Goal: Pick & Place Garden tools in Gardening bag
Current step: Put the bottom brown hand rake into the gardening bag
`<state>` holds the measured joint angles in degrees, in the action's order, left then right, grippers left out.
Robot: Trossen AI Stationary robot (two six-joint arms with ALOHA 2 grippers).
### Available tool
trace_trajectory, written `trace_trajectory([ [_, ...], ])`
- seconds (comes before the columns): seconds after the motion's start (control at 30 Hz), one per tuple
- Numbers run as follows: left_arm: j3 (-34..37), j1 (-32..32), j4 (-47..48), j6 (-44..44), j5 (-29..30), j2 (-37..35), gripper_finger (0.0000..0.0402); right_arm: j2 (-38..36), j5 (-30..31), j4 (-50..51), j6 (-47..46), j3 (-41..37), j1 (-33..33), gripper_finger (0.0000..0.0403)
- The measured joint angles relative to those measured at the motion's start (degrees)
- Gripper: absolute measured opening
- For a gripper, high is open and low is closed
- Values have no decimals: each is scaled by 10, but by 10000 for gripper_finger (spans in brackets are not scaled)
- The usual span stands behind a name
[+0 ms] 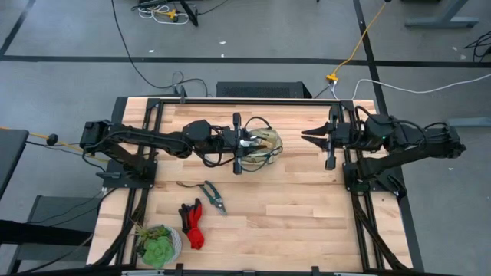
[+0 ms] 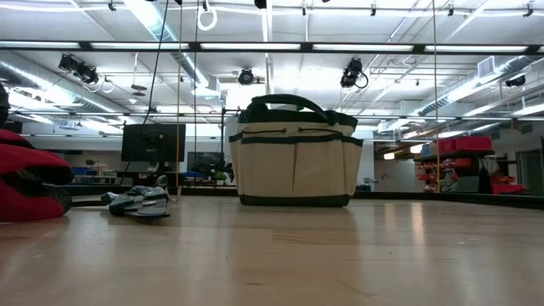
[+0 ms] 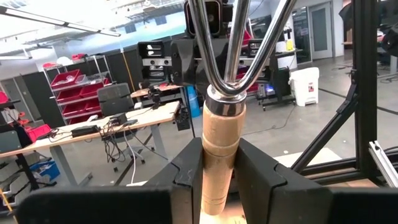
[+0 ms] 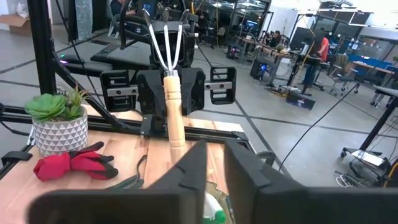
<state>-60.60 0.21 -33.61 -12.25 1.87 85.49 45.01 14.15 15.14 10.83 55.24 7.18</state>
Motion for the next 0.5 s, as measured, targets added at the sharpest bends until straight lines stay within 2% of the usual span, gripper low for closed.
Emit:
trace_trajectory([
  [0.13, 0, 0, 0, 0, 0, 0, 78, -1, 0, 10, -14, 0, 0, 5],
  [0.5, 0, 12, 11, 16, 13, 0, 78, -1, 0, 46, -15, 0, 0, 1],
])
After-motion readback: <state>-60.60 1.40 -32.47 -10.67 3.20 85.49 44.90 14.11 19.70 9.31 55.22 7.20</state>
